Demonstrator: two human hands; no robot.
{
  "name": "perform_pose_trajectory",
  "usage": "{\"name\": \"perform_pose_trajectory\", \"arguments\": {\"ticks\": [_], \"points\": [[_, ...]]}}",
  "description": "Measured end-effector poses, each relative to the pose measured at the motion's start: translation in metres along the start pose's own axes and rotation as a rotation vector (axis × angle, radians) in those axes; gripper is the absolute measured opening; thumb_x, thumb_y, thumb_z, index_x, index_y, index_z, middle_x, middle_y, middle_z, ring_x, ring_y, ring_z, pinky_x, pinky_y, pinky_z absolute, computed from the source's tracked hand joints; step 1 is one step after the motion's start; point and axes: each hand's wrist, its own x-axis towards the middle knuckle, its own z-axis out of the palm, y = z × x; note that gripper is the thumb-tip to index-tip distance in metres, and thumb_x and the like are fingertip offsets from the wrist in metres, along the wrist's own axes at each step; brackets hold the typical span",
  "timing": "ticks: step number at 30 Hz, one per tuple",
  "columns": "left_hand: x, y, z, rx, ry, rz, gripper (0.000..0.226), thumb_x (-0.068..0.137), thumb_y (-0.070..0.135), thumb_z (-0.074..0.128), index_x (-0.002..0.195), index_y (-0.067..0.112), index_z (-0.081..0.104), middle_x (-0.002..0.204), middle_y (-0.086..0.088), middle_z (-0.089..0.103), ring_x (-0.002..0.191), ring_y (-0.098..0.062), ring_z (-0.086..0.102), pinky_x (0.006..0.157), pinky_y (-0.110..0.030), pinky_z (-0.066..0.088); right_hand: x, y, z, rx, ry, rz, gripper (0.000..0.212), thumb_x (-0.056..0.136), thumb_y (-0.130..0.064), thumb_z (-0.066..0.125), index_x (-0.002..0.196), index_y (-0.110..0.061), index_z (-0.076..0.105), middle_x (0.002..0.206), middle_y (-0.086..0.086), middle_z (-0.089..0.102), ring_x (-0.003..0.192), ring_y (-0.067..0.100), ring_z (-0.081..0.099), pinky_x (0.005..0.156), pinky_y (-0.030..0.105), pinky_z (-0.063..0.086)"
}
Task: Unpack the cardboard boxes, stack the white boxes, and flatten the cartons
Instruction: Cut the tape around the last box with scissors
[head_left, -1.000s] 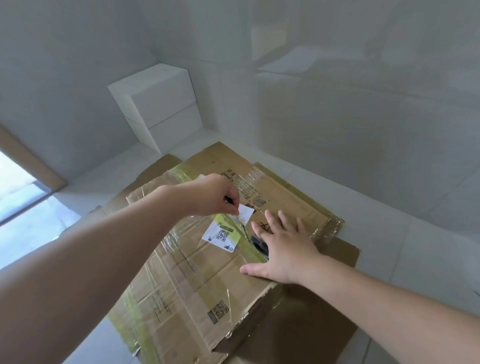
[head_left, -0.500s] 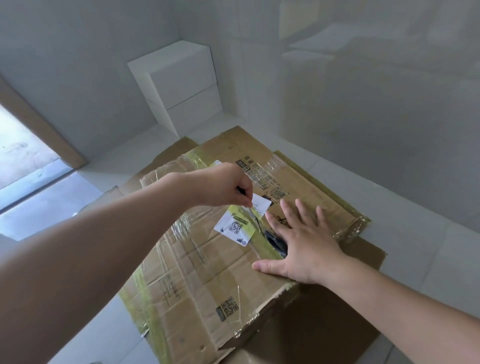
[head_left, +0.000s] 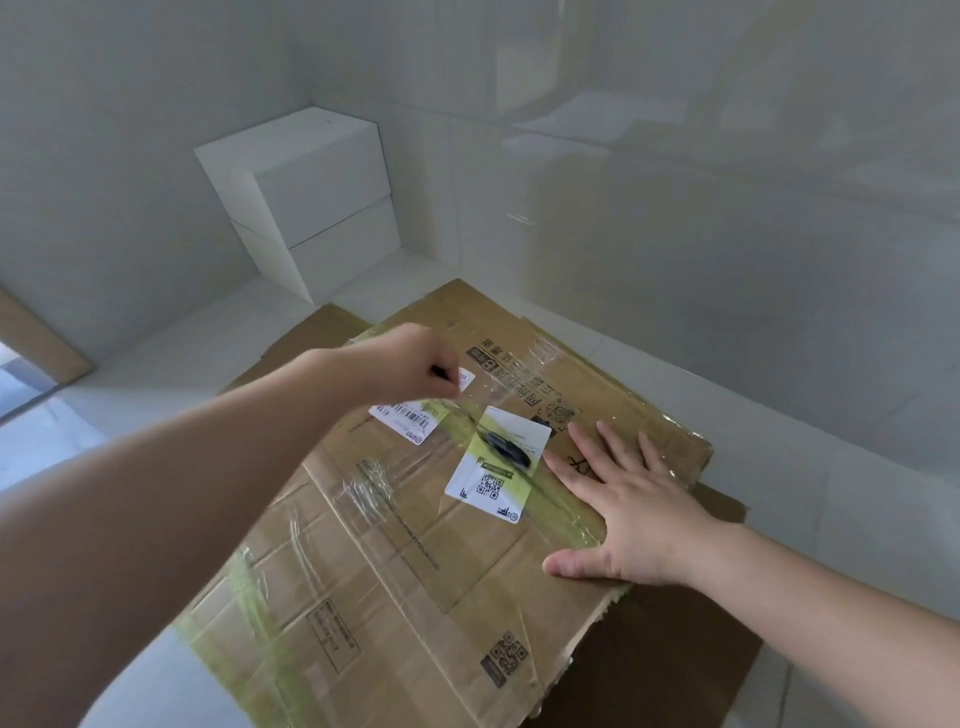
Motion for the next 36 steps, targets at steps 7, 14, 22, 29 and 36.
{"name": "perform_pose_trajectory", "arguments": {"ticks": [7,14,22,29,36], "points": [[0.016,-0.017,-0.008,-0.013,-0.026,0.053,0.009,0.084,0.032,0.069,0.080,0.025,0.071,0.078,0.012,0.068,0.076,-0.008,0.063,0.068,-0.025,0.052,0.006,-0.007,-0.005,-0.009,-0.016,0.068,0.111,0.048,-0.104,0.011,0.137,-0.049,-0.027,0.149,-0.008,-0.037,0.133,0.015,-0.040,0.112,0.050,-0.019],[0.018,-0.024,-0.012,-0.034,-0.059,0.098,0.011,0.086,0.033,0.067,0.085,0.023,0.070,0.085,0.006,0.069,0.082,-0.014,0.064,0.079,-0.035,0.055,0.052,-0.047,-0.011,0.061,0.047,0.232,0.109,0.054,-0.099,0.005,0.145,-0.042,-0.017,0.153,0.003,-0.029,0.139,0.024,-0.031,0.112,0.053,-0.016],[0.024,-0.024,-0.011,-0.046,-0.077,0.146,0.012,0.087,0.029,0.067,0.087,0.018,0.071,0.082,0.004,0.068,0.077,-0.016,0.063,0.068,-0.027,0.050,0.073,-0.046,-0.012,0.026,0.058,0.228,0.104,0.054,-0.099,0.002,0.139,-0.046,-0.025,0.150,0.001,-0.034,0.136,0.021,-0.036,0.111,0.050,-0.020],[0.031,-0.032,-0.011,-0.044,-0.074,0.171,0.010,0.086,0.030,0.068,0.082,0.022,0.071,0.078,0.010,0.067,0.075,-0.011,0.063,0.066,-0.024,0.051,0.072,-0.047,-0.011,0.023,0.066,0.227,0.097,0.055,-0.098,0.002,0.132,-0.050,-0.032,0.150,0.001,-0.034,0.136,0.020,-0.037,0.111,0.049,-0.020],[0.044,-0.081,-0.032,-0.051,0.001,0.057,0.007,0.080,0.029,0.072,0.074,0.027,0.071,0.072,0.012,0.068,0.072,-0.008,0.063,0.067,-0.025,0.050,0.072,-0.046,-0.010,-0.001,0.084,0.215,0.090,0.059,-0.098,0.003,0.126,-0.052,-0.038,0.151,0.001,-0.034,0.135,0.019,-0.038,0.110,0.047,-0.024]]}}
